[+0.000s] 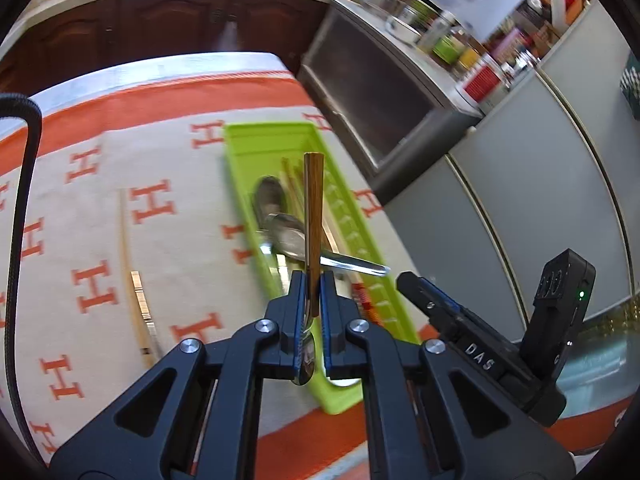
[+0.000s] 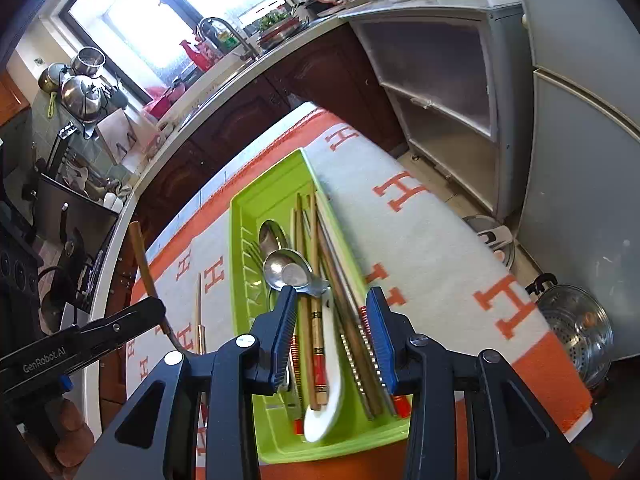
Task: Organize utensils
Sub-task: 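Lower the spoon into the tray with the right tool while the left tool drops the chopstick in, then move both open tools over the last chopstick and gold-handled spoon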
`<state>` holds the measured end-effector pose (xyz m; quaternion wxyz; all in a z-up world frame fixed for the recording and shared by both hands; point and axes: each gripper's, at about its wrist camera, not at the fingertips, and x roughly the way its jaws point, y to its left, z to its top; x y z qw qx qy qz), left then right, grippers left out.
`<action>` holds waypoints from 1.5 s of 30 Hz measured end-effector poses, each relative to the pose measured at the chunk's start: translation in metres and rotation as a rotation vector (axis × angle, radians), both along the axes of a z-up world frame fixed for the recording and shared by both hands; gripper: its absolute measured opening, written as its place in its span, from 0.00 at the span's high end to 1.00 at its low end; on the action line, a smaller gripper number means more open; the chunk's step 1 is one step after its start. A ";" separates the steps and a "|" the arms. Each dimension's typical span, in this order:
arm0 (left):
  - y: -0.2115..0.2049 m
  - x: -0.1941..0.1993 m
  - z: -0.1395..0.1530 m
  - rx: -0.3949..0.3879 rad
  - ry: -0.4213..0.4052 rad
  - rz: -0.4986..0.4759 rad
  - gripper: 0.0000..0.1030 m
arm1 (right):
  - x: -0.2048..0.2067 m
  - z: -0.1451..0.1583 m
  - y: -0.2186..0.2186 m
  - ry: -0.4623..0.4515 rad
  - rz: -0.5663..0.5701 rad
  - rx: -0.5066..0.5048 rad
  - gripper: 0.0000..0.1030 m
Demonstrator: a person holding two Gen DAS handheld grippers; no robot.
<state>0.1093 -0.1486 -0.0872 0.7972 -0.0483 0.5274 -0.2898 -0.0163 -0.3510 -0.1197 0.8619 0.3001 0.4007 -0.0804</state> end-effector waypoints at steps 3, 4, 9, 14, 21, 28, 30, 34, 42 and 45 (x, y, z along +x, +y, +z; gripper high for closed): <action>-0.018 -0.001 -0.008 0.011 0.027 -0.018 0.95 | -0.011 -0.001 -0.009 -0.007 -0.020 0.000 0.65; -0.023 0.000 -0.013 0.015 0.039 -0.020 0.95 | -0.015 -0.001 -0.010 -0.006 -0.025 -0.001 0.65; -0.036 0.007 -0.040 0.082 0.071 0.003 0.95 | -0.028 -0.002 -0.017 0.000 -0.038 -0.003 0.65; -0.031 0.007 -0.049 0.126 0.063 0.008 0.95 | -0.032 -0.002 -0.018 -0.002 -0.035 -0.012 0.65; -0.013 -0.001 -0.035 0.154 -0.003 0.036 0.95 | -0.029 -0.001 -0.006 -0.001 0.003 -0.021 0.65; 0.027 -0.015 -0.024 0.197 -0.047 0.117 0.94 | -0.024 0.007 0.016 -0.011 0.071 -0.055 0.65; 0.039 -0.019 -0.021 0.211 -0.060 0.136 0.92 | -0.023 0.009 0.022 -0.014 0.088 -0.065 0.65; 0.071 -0.029 -0.018 0.242 -0.087 0.192 0.91 | -0.020 0.012 0.036 -0.014 0.132 -0.083 0.64; 0.128 -0.035 -0.031 0.307 -0.095 0.301 0.91 | -0.010 0.022 0.077 -0.030 0.264 -0.147 0.63; 0.144 -0.035 -0.036 0.295 -0.077 0.333 0.91 | -0.005 0.026 0.096 -0.036 0.321 -0.173 0.63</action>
